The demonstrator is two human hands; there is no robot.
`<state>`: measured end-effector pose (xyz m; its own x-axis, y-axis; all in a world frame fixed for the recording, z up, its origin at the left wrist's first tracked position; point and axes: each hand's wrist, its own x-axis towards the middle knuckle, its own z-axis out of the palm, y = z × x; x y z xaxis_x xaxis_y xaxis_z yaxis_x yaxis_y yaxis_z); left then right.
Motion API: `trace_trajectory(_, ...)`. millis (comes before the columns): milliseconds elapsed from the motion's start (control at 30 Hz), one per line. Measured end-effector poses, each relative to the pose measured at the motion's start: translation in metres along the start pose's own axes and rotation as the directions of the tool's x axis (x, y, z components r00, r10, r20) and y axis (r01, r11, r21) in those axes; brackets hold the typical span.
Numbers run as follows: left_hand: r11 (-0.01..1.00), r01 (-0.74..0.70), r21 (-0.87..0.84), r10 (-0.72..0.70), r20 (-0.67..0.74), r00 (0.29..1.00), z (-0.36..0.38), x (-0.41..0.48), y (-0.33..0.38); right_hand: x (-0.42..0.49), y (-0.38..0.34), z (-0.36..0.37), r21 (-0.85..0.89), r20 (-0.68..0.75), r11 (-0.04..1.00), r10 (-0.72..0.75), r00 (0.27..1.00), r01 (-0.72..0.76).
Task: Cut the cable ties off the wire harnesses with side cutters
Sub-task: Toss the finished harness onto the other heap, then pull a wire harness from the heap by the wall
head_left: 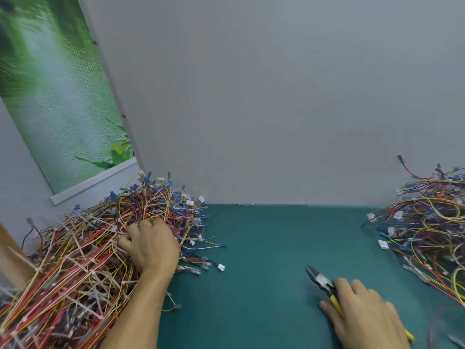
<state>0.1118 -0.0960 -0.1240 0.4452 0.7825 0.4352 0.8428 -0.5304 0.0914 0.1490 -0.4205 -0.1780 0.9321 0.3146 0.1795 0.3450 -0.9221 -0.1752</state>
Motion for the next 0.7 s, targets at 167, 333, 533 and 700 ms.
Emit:
trace_trajectory(167,0.996,0.027,-0.082,-0.027,-0.007,1.000,0.000,0.011,0.000,0.000,0.000,-0.001,0.001,-0.002,1.000,-0.007,1.000,0.007)
trace_trajectory(333,0.880,0.032,-0.473,-0.112,-0.142,0.984,-0.015,0.016,0.000,0.001,0.000,0.000,0.004,0.007,1.000,-0.010,1.000,0.010)
trace_trajectory(533,0.924,-0.037,-0.381,0.055,0.035,0.998,-0.035,0.005,0.009,0.000,0.001,-0.003,0.009,0.011,1.000,-0.013,1.000,0.013)
trace_trajectory(700,0.729,-0.252,-0.636,0.006,-0.362,0.932,-0.050,-0.009,0.015,0.001,0.000,-0.003,0.017,0.026,1.000,-0.009,1.000,0.009)
